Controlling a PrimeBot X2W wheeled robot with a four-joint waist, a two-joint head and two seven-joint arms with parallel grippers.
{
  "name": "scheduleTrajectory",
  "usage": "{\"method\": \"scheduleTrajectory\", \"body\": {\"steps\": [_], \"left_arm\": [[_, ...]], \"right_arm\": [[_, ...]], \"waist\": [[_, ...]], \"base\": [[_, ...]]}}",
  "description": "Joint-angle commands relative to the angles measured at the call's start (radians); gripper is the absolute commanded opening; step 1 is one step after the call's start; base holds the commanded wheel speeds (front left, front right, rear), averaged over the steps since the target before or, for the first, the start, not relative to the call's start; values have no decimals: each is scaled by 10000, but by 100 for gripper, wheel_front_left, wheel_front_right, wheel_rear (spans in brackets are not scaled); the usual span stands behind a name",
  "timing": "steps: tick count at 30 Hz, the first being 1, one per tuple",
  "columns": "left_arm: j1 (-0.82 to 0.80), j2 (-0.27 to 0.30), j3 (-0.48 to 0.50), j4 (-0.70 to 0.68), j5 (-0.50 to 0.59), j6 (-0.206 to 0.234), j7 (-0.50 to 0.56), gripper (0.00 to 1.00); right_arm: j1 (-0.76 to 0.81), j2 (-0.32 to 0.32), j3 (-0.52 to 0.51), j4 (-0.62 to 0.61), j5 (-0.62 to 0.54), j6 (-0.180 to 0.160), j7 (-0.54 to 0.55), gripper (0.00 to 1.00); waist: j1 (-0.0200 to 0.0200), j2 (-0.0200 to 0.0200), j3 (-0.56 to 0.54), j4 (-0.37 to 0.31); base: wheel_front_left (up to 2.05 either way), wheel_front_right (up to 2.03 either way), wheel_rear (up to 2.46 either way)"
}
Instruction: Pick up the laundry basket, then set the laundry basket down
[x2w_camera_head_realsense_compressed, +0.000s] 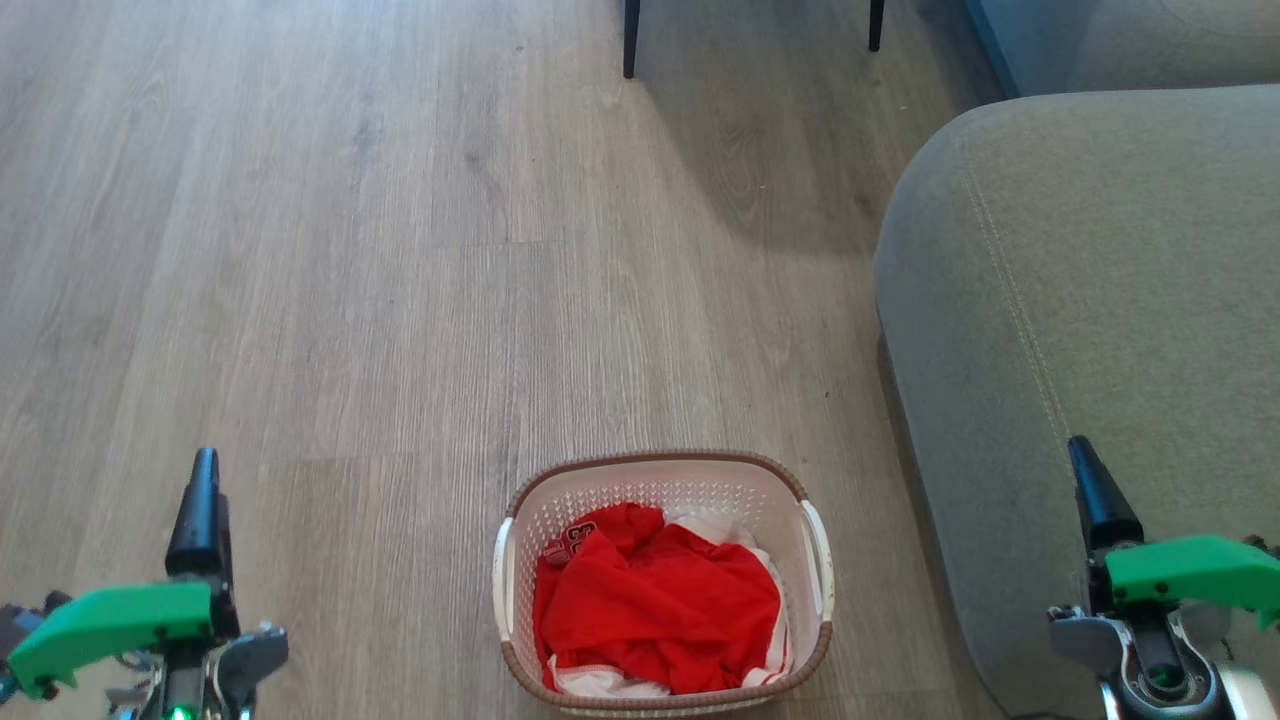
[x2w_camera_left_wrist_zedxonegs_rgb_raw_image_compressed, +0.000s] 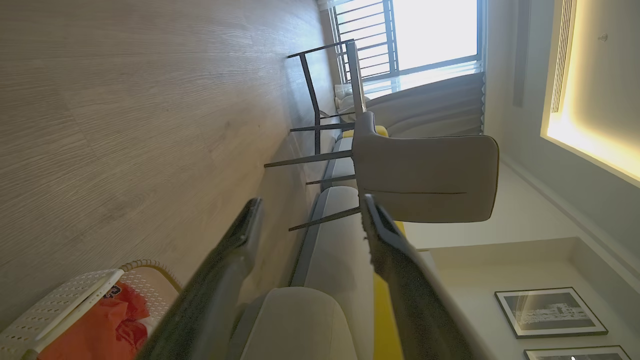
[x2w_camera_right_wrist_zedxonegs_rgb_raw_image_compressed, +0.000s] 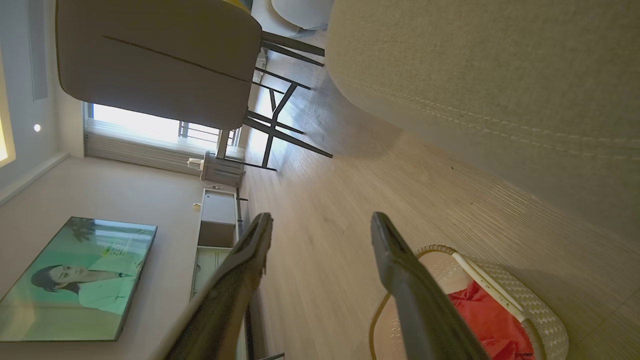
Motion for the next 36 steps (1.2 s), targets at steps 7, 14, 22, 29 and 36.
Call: {"method": "scheduleTrajectory", "body": {"steps": [7, 14, 22, 29, 36], "left_arm": [[-738, 78, 233, -1035, 976, 306, -275, 100], [-783, 80, -145, -2074, 2332, 1069, -480, 100], [-839, 83, -1189, -3048, 4615, 2545, -715, 100], [-940, 85, -2016, -3512, 6257, 3370, -921, 100], [-1171, 661, -3308, -3783, 7752, 4537, -1155, 100]], "right_arm": [[-768, -83, 182, -854, -1219, 27, -281, 100], [-977, -91, 464, -1459, -2724, 31, -486, 100], [-1187, -99, 946, -2050, -4468, 35, -721, 100], [-1351, -184, 1397, -2502, -5887, 39, -927, 100], [-1487, -426, 1988, -2780, -7387, 44, -1161, 100]], "waist": [[0, 0, 51, 78], [0, 0, 103, 147], [0, 0, 122, 239], [0, 0, 121, 310], [0, 0, 134, 354]], "base": [[0, 0, 0], [0, 0, 0], [0, 0, 0], [0, 0, 0], [0, 0, 0]]}}
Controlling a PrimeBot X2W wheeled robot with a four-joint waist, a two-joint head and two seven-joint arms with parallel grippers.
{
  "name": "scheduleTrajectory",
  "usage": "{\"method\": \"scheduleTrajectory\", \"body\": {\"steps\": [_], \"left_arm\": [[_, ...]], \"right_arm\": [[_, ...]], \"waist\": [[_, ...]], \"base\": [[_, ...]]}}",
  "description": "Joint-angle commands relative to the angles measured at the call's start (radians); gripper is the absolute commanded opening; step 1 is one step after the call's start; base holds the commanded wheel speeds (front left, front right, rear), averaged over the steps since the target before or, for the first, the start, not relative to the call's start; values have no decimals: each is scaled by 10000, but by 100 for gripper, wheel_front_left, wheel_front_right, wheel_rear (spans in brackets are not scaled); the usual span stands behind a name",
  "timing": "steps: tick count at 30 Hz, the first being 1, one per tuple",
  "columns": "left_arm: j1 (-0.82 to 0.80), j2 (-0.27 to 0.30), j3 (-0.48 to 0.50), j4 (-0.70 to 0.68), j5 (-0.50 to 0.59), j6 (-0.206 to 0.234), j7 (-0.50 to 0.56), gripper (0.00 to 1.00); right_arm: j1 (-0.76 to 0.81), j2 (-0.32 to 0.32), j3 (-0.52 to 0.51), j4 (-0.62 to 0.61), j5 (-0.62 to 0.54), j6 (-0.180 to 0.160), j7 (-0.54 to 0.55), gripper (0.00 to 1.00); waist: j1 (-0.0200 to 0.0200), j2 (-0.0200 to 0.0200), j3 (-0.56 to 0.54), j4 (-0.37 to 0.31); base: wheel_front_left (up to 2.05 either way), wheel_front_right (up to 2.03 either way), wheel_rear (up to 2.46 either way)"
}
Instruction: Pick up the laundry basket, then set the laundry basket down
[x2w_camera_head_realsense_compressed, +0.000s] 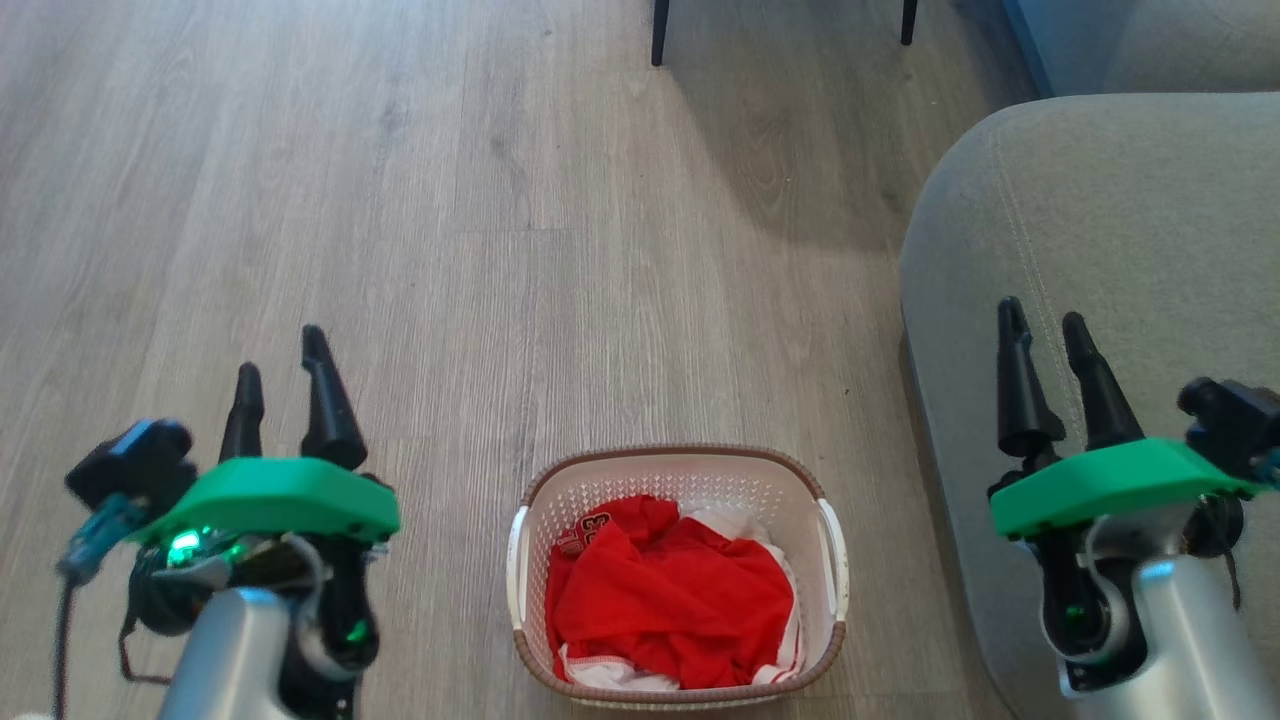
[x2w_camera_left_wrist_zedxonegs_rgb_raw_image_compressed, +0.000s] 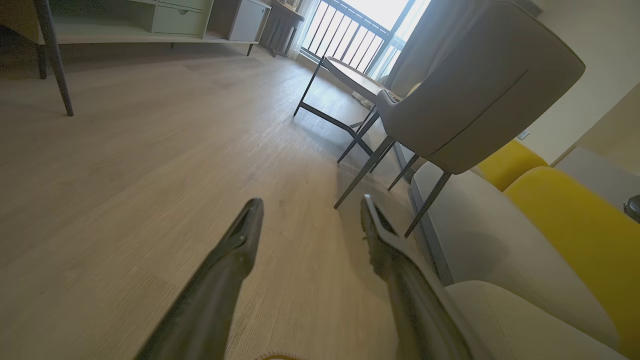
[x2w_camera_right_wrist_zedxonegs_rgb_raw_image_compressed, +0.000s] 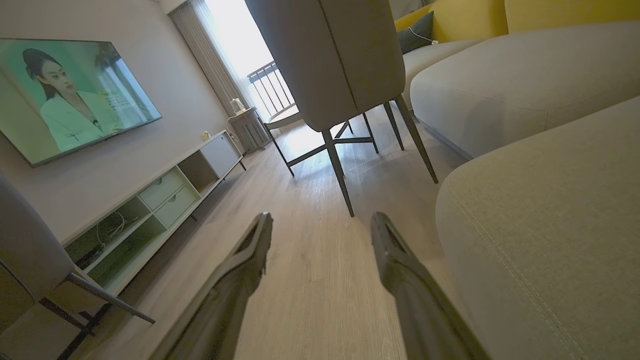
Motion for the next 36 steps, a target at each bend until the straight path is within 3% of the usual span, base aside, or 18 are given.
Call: {"method": "scheduleTrajectory", "body": {"steps": [1, 14, 22, 26, 29, 33, 36], "left_arm": [[-650, 271, -55, -487, 389, 262, -132, 100], [-1595, 1745, -3198, -301, 2353, 2884, -514, 100], [-2167, 2178, -4716, -189, 2722, 3679, -719, 100], [-2294, 2213, -5105, -268, 2595, 3534, -836, 100], [-2206, 2126, -5063, -379, 2299, 2884, -924, 100], [-1824, 1809, -4306, -290, 2077, 1834, -1041, 100], [-1583, 1497, -3555, -207, 2486, 1286, -1130, 100]], "right_arm": [[-699, -199, 257, -494, -459, 44, -178, 100], [-735, -353, 1010, -258, -3116, 52, -560, 100], [-728, -312, 1276, -250, -4004, 56, -765, 100], [-723, -279, 1422, -242, -4452, 58, -882, 100], [-721, -262, 1481, -205, -4832, 60, -970, 100], [-734, -245, 1606, -85, -5252, 62, -1087, 100], [-766, -204, 1615, -240, -5599, 64, -1176, 100]], "waist": [[0, 0, 2, 5], [0, 0, 36, 41], [0, 0, 47, 89], [0, 0, 76, 99], [0, 0, 99, 104], [0, 0, 94, 112], [0, 0, 90, 120]], "base": [[0, 0, 0], [0, 0, 0], [0, 0, 0], [0, 0, 0], [0, 0, 0], [0, 0, 0], [0, 0, 0]]}}
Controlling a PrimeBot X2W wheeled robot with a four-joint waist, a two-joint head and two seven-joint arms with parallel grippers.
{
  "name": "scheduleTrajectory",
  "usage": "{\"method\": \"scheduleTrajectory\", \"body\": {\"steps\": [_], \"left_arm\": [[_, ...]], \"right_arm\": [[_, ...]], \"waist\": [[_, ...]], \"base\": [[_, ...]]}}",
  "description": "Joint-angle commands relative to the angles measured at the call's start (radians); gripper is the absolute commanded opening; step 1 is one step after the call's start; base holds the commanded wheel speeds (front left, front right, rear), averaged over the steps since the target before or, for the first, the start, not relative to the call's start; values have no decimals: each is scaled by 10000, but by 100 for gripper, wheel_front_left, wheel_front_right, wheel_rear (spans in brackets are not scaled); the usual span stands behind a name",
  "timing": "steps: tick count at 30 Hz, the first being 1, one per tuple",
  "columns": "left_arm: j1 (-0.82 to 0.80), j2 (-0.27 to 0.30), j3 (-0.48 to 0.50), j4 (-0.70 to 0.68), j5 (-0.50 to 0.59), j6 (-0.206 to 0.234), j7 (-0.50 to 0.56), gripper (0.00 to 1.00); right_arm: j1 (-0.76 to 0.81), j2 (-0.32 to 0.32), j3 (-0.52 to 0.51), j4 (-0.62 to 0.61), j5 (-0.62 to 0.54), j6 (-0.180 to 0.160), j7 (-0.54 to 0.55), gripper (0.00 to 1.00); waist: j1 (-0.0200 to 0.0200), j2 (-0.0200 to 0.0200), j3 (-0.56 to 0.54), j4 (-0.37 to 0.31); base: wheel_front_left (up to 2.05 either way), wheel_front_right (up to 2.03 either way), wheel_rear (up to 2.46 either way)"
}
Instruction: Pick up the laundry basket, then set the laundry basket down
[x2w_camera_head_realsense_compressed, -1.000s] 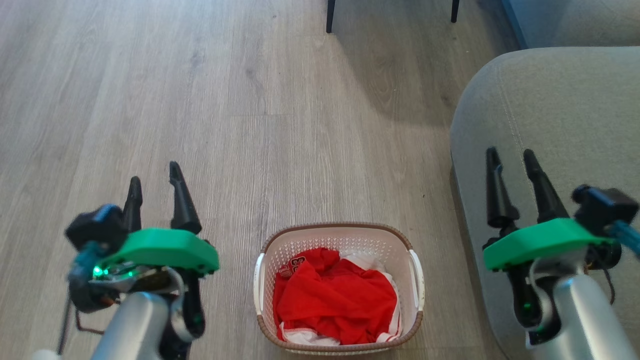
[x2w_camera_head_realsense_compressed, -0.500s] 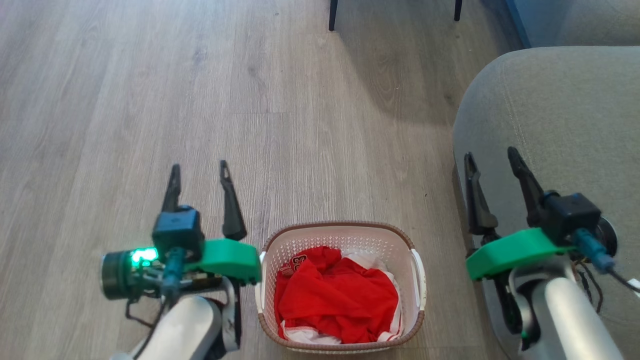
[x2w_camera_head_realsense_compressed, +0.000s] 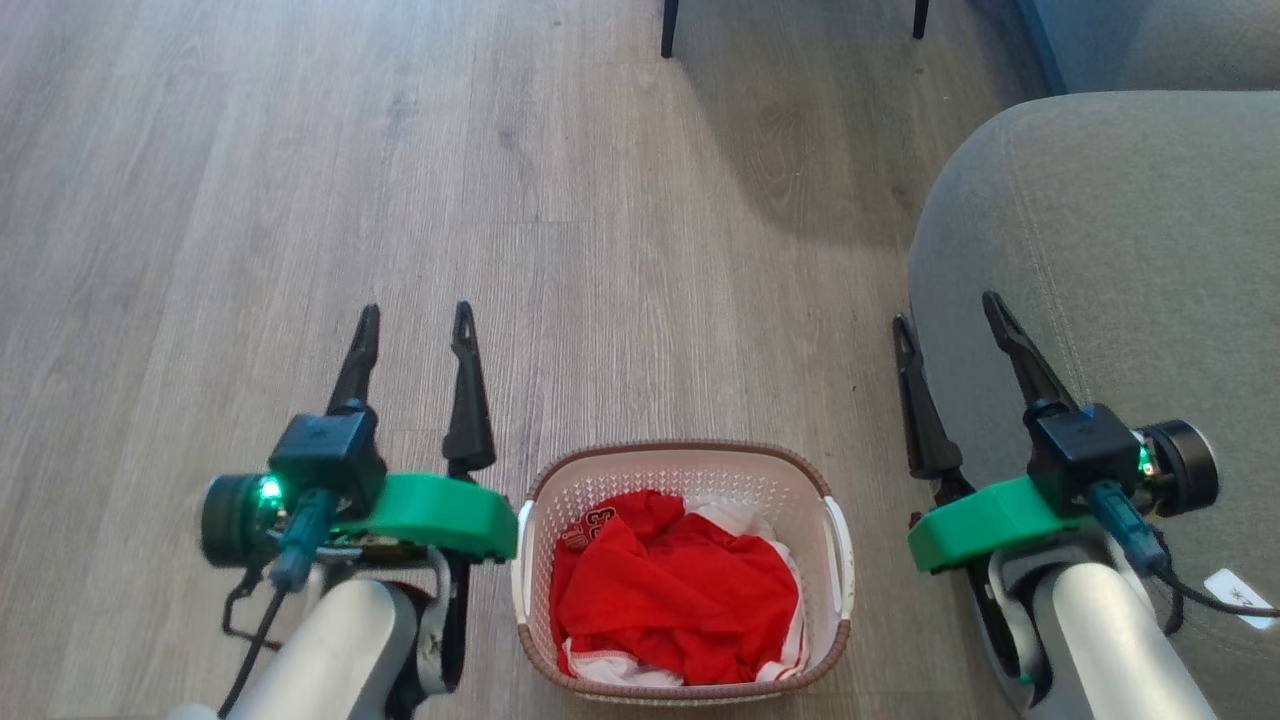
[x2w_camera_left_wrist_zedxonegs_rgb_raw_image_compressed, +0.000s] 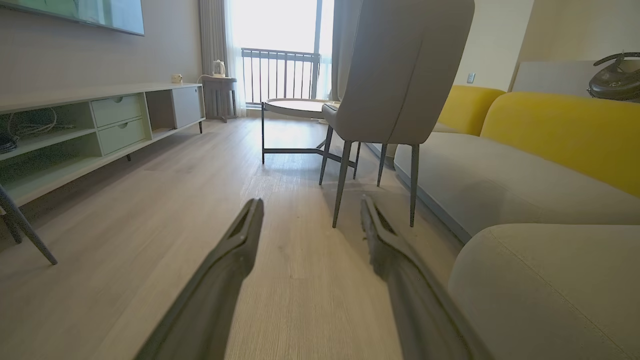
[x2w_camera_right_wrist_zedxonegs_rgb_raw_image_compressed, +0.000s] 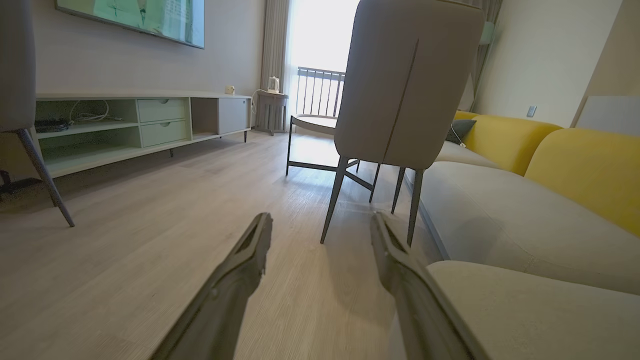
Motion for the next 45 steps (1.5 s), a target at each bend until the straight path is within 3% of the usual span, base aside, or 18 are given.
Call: {"method": "scheduleTrajectory", "body": {"steps": [1, 7, 14, 19, 22, 30, 45], "left_arm": [[-243, -89, 642, -343, 538, -138, -148, 100], [154, -685, 1566, -549, 1702, -835, -325, 100], [702, -1455, 2559, 139, 1986, -2314, -530, 100], [994, -1739, 3000, 1834, 1697, -3594, -611, 100], [970, -1808, 3358, 2292, 1742, -3957, -611, 100], [1048, -1843, 3440, 2674, 1801, -4311, -611, 100], [1009, -1846, 3282, 2885, 1576, -4304, -611, 100]], "right_arm": [[-590, 64, 165, -519, -384, 62, -187, 100], [-446, 192, 75, -502, -783, 66, -363, 100], [-222, 327, -459, 199, -757, 70, -569, 100], [-45, 346, -642, 1228, -828, 71, -649, 100], [-18, 348, -792, 1670, -578, 71, -649, 100], [18, 350, -759, 2380, -504, 71, -649, 100], [-113, 351, -707, 2483, -393, 71, -649, 100]], "waist": [[0, 0, -2, 5], [0, 0, -34, 47], [0, 0, -100, 104], [0, 0, -166, 84], [0, 0, -157, 36], [0, 0, -160, -41], [0, 0, -175, -38]], "base": [[0, 0, 0], [0, 0, 0], [0, 0, 0], [0, 0, 0], [0, 0, 0], [0, 0, 0], [0, 0, 0]]}}
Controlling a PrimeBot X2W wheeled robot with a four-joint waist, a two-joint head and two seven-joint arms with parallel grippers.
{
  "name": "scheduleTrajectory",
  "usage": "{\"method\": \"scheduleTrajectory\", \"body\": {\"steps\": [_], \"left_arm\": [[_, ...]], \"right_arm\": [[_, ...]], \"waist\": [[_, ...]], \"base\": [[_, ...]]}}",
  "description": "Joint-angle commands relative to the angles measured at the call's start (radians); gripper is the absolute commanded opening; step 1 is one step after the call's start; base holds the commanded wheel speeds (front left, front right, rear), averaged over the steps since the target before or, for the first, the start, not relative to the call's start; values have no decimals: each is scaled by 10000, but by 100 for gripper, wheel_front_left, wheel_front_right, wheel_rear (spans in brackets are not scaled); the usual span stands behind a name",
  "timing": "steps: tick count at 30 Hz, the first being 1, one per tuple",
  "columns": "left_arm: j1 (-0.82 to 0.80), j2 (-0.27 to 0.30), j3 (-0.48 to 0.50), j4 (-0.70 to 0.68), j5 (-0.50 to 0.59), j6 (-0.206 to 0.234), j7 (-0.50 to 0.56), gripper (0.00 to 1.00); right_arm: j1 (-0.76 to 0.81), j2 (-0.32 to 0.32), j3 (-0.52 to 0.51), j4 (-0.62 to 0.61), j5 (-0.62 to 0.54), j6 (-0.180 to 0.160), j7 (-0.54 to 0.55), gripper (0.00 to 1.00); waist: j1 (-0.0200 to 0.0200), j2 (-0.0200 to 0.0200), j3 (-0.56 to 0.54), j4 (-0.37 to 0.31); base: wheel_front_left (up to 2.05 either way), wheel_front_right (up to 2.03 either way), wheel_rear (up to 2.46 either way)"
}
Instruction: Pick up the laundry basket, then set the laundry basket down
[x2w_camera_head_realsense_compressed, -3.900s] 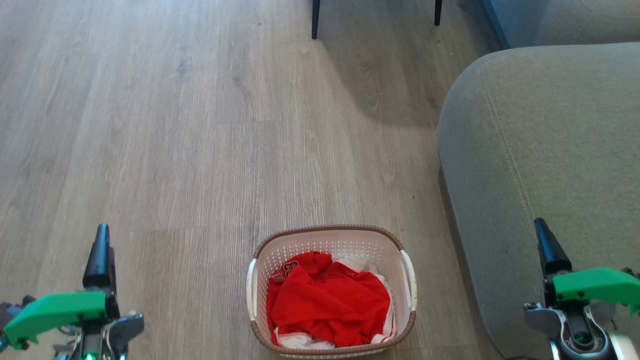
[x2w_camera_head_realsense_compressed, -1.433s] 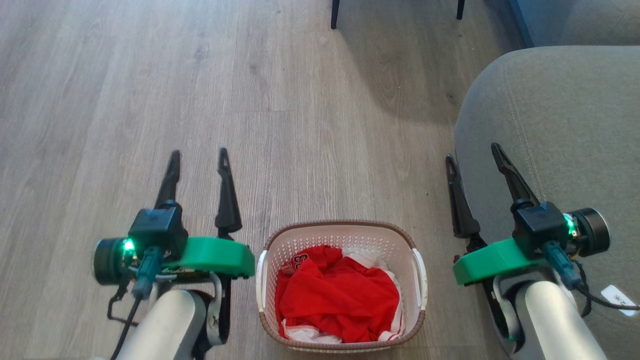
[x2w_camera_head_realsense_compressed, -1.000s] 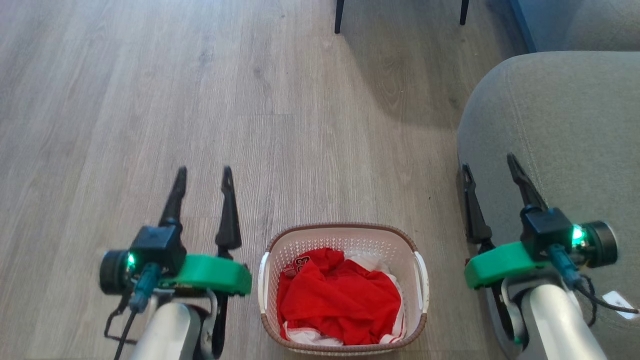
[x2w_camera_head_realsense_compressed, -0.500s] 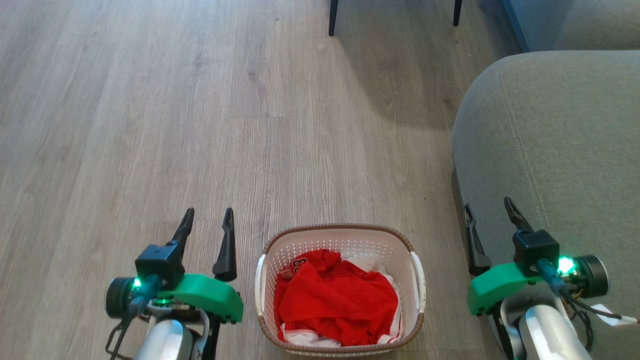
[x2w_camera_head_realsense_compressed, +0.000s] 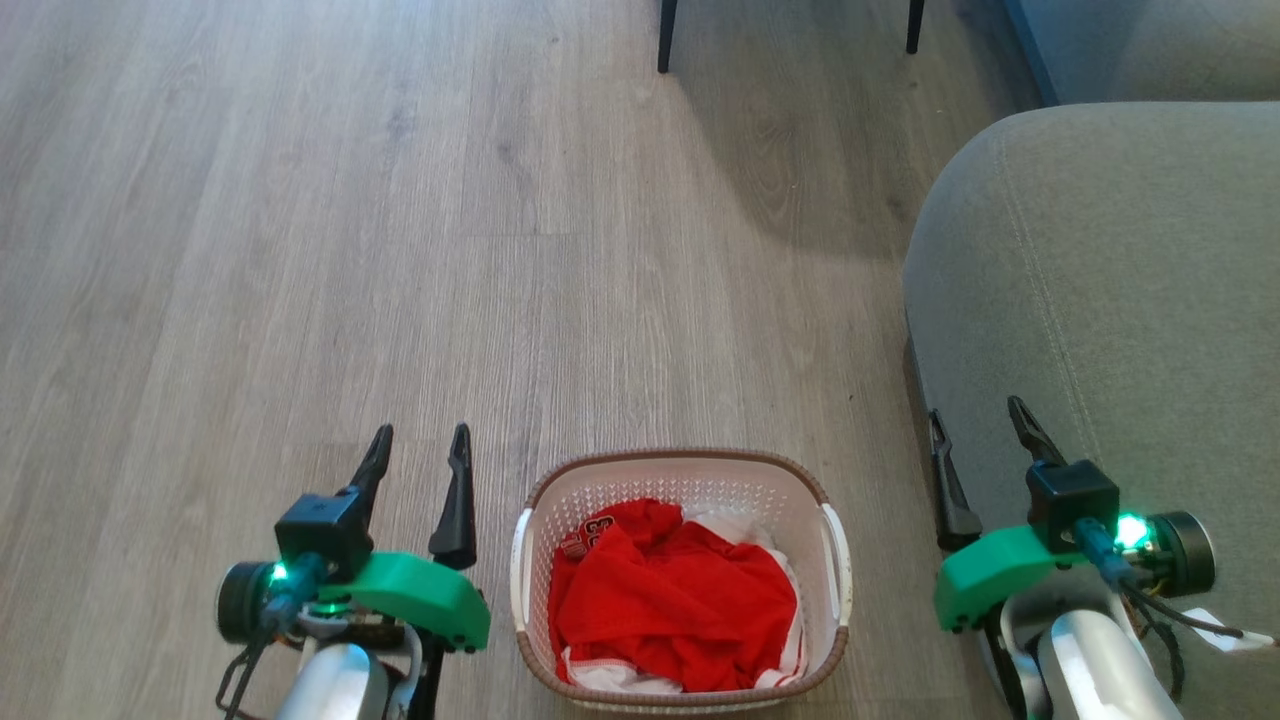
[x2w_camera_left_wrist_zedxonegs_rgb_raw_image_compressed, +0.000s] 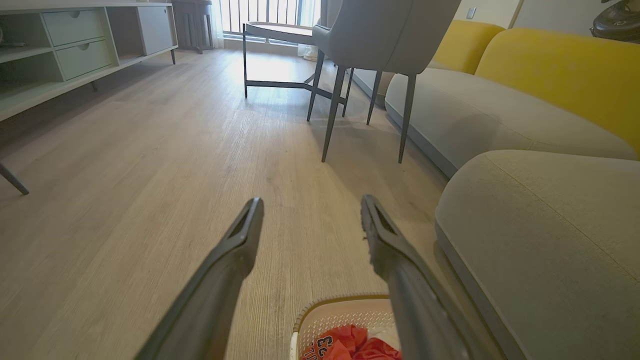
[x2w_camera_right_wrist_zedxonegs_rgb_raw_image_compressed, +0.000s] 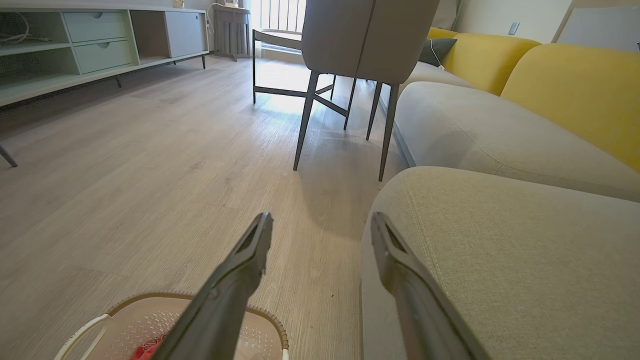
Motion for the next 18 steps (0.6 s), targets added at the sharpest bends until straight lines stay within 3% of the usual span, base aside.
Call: {"method": "scheduleTrajectory", "body": {"steps": [1, 18], "left_arm": [[-376, -29, 240, -290, -84, -38, -80, 100], [-530, -29, 59, 75, -215, -97, -80, 100]], "right_arm": [[-358, 50, 235, -354, 19, 71, -120, 100], [-520, 51, 124, -301, -275, 71, -120, 100]], "waist": [[0, 0, 9, 3], [0, 0, 439, -60]], "base": [[0, 0, 0], [0, 0, 0]]}}
